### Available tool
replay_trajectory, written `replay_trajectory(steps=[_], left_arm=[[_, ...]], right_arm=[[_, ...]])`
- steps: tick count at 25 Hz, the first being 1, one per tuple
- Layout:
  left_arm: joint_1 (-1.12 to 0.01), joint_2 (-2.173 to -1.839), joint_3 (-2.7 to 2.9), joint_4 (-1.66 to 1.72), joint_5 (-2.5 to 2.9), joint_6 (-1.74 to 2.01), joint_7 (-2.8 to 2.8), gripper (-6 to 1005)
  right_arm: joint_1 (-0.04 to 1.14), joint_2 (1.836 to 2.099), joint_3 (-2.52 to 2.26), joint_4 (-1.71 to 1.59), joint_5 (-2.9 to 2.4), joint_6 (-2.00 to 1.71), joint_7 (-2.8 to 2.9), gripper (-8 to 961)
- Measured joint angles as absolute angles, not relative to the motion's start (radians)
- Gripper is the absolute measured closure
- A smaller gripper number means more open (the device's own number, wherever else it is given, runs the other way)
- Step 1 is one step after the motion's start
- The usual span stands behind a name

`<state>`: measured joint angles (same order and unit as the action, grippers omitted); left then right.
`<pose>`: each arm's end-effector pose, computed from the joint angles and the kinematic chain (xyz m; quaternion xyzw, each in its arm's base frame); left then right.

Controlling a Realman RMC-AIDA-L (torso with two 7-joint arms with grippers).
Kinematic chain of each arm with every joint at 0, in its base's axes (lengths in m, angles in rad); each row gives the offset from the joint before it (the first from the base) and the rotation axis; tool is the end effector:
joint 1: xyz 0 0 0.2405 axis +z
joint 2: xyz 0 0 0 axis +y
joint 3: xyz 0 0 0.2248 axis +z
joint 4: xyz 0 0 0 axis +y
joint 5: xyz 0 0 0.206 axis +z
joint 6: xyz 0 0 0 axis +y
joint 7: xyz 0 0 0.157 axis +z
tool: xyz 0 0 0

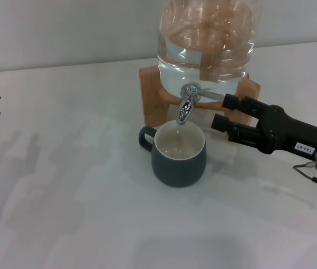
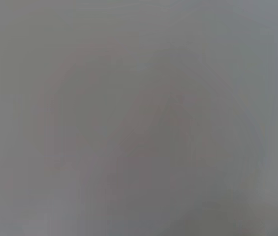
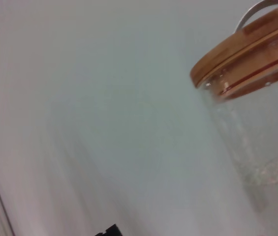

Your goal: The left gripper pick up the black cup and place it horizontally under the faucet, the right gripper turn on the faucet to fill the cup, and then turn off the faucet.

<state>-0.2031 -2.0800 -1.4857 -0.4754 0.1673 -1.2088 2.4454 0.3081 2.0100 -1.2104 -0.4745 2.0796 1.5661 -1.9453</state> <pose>-0.2633 0.3048 0.0101 -0.7087 -0.2754 -0.4605 0.4581 0.2328 0.2844 0.0173 -0.8335 0.2432 0.4592 0.1877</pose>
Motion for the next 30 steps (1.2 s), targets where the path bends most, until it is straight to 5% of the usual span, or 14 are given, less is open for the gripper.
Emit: replay_trajectory(steps=[30], left_arm=[[-0.208, -2.078, -1.485, -0.46, 0.17, -1.23, 2.442, 551]], right_arm=[[0.315, 2.011, -1.23, -0.475, 2.071, 1.571, -1.957, 111]])
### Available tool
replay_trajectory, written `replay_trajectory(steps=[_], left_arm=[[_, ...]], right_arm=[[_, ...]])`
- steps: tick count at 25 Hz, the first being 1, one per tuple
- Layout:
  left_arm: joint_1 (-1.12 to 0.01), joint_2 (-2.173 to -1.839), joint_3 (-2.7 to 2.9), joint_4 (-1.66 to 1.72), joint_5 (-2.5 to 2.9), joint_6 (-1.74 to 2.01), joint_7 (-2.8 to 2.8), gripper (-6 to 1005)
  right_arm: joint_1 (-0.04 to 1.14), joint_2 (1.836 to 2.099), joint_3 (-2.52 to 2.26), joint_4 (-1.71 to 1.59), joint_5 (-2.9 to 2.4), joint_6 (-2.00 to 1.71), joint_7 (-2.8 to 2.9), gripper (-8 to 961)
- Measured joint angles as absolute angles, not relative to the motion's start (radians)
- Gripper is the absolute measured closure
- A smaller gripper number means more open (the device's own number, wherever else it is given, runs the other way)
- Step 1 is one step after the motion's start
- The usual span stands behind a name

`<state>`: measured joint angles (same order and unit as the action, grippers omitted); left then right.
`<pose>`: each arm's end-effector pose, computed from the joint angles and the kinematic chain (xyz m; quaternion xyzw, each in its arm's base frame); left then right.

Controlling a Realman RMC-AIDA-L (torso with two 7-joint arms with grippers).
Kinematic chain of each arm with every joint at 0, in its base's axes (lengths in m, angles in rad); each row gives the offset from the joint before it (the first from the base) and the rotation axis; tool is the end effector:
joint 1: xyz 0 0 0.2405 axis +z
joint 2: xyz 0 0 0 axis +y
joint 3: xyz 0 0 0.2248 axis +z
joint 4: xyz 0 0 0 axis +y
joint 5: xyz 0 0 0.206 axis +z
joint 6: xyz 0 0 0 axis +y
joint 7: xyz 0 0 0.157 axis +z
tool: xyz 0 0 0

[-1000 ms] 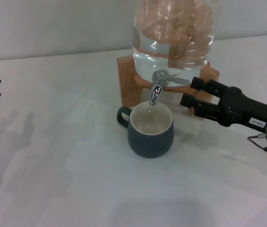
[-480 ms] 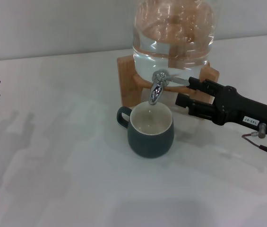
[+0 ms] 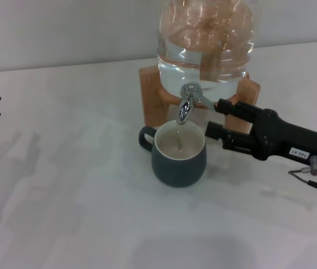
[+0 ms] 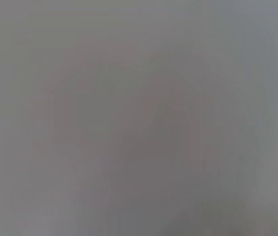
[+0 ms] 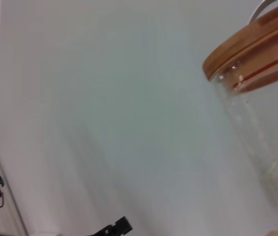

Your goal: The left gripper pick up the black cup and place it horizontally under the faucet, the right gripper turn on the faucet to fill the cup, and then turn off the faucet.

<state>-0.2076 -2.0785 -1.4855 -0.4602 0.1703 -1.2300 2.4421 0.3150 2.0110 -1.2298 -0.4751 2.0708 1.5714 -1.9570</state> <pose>-0.2631 0.3032 0.0100 -0.7100 -0.2730 -0.4639 0.4542 0.2291 0.2828 0.0126 -0.8415 0.2338 0.4540 0.1762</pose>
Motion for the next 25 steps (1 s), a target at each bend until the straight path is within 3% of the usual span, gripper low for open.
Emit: replay_trajectory(steps=[12, 20, 25], left_arm=[[-0.196, -2.081, -1.482, -0.459, 0.171, -1.247, 2.435, 551], [-0.2, -2.079, -1.482, -0.459, 0.173, -1.247, 2.432, 551], [-0.201, -2.077, -1.485, -0.466, 0.173, -1.254, 2.421, 552]], right_arm=[[0.291, 2.005, -1.229, -0.48, 2.07, 1.576, -1.96, 111], [0.252, 1.972, -1.22, -0.491, 2.072, 1.628, -1.953, 111], [0.232, 1.969, -1.219, -0.489, 2.069, 1.67, -1.95, 111]])
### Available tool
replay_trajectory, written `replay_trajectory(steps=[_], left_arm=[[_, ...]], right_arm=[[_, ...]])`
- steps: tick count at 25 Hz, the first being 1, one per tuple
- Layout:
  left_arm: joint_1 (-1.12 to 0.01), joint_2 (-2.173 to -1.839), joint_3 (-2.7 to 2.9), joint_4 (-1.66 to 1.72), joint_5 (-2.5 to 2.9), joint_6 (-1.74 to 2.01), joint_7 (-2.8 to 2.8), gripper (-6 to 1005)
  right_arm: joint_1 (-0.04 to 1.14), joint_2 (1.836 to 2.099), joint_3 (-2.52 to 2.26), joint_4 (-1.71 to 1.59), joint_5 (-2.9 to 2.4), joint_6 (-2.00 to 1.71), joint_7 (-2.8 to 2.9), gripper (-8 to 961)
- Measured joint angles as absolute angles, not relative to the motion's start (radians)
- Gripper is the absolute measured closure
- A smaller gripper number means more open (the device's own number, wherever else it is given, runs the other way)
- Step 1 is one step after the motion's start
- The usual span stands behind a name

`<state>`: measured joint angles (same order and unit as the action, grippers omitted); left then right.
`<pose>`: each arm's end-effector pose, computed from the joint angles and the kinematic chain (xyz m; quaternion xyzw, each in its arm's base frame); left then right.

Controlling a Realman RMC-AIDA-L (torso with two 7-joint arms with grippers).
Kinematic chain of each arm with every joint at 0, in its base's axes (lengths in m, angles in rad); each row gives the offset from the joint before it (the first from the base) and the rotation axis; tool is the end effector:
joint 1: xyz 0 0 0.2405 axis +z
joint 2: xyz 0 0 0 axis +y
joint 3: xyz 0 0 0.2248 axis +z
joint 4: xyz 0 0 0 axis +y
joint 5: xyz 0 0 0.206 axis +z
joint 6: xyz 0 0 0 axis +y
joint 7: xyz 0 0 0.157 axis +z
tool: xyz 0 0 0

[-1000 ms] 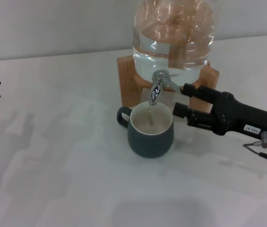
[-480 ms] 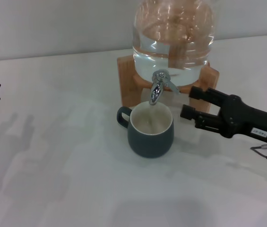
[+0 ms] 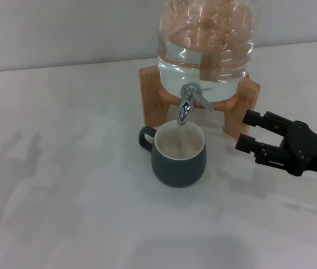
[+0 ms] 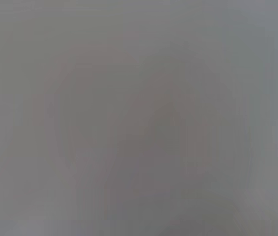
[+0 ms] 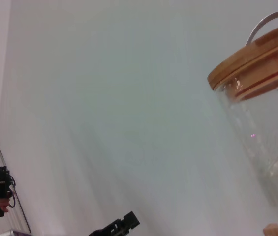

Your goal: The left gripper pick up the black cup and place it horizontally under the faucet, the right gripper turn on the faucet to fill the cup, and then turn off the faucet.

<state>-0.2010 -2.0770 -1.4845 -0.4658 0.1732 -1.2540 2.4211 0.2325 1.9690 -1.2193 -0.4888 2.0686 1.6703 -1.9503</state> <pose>-0.2606 0.3007 0.0121 -0.7069 -0.2720 -0.4764 0.4465 0.2481 0.2571 0.0322 -0.8390 0.2343 0.4595 0.1730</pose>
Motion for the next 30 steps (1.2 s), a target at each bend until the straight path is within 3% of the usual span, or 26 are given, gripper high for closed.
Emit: replay_trajectory(steps=[19, 30], left_arm=[[-0.145, -2.07, -1.543, -0.456, 0.173, -1.441, 2.414, 551], [-0.149, -2.069, -1.547, -0.446, 0.173, -1.436, 2.416, 509]], right_arm=[[0.225, 1.978, -1.22, -0.483, 2.069, 1.664, -1.957, 111], [0.232, 2.001, -1.231, -0.49, 2.044, 1.67, -1.953, 111]])
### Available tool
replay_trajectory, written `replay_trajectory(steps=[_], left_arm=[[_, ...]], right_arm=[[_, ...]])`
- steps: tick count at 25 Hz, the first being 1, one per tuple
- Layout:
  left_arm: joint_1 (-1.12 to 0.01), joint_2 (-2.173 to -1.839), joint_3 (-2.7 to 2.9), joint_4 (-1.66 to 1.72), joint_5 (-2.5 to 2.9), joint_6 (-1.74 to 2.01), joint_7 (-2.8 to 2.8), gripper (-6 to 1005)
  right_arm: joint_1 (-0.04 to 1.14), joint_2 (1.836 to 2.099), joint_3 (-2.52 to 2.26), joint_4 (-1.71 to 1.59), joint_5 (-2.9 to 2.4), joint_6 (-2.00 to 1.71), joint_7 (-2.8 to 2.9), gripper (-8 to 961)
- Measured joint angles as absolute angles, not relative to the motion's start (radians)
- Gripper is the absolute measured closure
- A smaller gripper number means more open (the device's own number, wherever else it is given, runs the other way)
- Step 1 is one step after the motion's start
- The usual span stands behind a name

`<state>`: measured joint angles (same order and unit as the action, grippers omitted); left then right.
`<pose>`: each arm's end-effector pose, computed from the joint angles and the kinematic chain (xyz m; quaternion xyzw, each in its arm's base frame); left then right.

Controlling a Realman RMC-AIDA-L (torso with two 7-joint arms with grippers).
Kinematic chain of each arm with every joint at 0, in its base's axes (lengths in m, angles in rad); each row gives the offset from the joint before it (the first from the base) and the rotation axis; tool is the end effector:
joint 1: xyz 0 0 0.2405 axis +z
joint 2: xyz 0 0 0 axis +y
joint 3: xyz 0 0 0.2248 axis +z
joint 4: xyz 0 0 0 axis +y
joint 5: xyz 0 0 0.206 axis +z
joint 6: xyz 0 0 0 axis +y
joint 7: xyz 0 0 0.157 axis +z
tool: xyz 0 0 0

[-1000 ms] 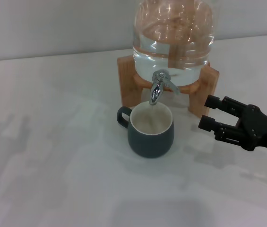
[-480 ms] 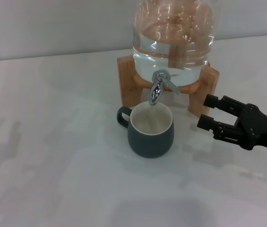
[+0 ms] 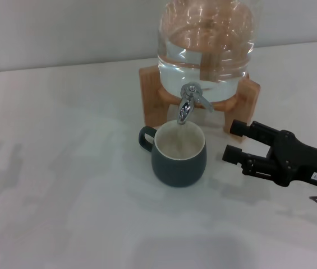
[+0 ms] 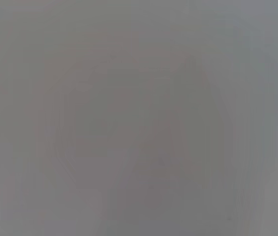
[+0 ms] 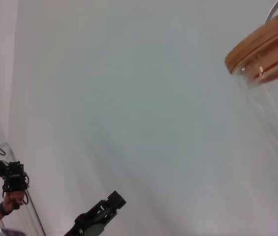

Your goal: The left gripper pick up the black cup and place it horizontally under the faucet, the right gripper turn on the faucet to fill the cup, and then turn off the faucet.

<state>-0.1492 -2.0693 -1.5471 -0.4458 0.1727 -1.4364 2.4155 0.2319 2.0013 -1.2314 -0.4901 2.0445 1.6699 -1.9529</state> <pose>-0.2655 0.2780 0.0383 -0.6763 -0.2354 -0.5234 0.4618 0.2415 0.2524 0.0176 -0.8404 0.2382 0.4615 0.1548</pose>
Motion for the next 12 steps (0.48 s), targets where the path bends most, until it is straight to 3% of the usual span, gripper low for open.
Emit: replay_trajectory(steps=[12], left_arm=[[-0.144, -2.074, -1.546, -0.434, 0.173, -1.468, 2.479, 463]], right_arm=[[0.236, 2.002, -1.23, -0.49, 2.042, 1.666, -1.953, 111]])
